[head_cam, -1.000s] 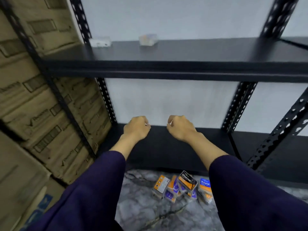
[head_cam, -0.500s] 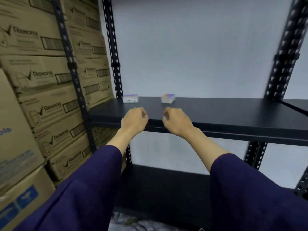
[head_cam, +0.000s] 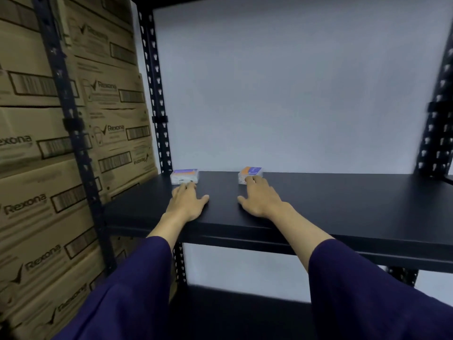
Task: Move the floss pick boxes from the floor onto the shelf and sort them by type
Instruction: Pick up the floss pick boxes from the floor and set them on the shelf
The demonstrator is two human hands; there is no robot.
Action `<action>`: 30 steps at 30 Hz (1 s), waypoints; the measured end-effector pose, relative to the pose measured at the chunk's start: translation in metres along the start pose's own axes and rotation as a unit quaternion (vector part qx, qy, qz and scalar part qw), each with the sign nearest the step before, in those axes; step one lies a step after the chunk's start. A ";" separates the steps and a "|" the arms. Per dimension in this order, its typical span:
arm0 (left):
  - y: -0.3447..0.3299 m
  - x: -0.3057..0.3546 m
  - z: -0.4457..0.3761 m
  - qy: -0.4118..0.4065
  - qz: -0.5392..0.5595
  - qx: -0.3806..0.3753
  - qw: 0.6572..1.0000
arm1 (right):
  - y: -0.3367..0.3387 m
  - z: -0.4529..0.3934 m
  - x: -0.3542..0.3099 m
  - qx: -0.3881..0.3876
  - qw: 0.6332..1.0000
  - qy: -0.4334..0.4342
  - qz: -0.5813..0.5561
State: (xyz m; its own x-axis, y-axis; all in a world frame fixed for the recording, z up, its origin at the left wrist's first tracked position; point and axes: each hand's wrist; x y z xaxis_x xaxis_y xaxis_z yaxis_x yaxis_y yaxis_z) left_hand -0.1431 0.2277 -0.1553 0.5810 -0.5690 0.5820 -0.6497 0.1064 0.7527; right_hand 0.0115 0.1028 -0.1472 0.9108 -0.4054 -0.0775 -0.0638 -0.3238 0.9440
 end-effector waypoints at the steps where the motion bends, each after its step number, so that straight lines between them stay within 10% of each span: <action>1: -0.001 -0.004 -0.009 0.007 -0.006 -0.004 1.000 | -0.004 -0.008 0.001 -0.004 1.000 0.000 0.001; 15: -0.011 -0.037 -0.091 -0.022 -0.088 0.023 0.996 | -0.029 -0.064 0.021 0.009 1.000 -0.014 -0.022; 30: 0.009 -0.006 -0.005 -0.093 -0.093 0.020 0.991 | 0.001 0.016 0.004 0.071 0.997 0.000 -0.035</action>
State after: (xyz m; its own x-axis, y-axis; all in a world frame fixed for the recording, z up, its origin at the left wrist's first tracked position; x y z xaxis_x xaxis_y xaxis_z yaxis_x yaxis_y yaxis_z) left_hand -0.1497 0.2366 -0.1506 0.5941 -0.7168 0.3651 -0.5613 -0.0443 0.8264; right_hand 0.0081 0.0871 -0.1517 0.9150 -0.3780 -0.1412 -0.0578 -0.4692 0.8812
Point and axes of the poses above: each hand's wrist, its own z-axis away from the middle knuckle, its own y-axis out of the back of the hand, x = y × z, and after that the axes turned 12 degrees about z, right-handed
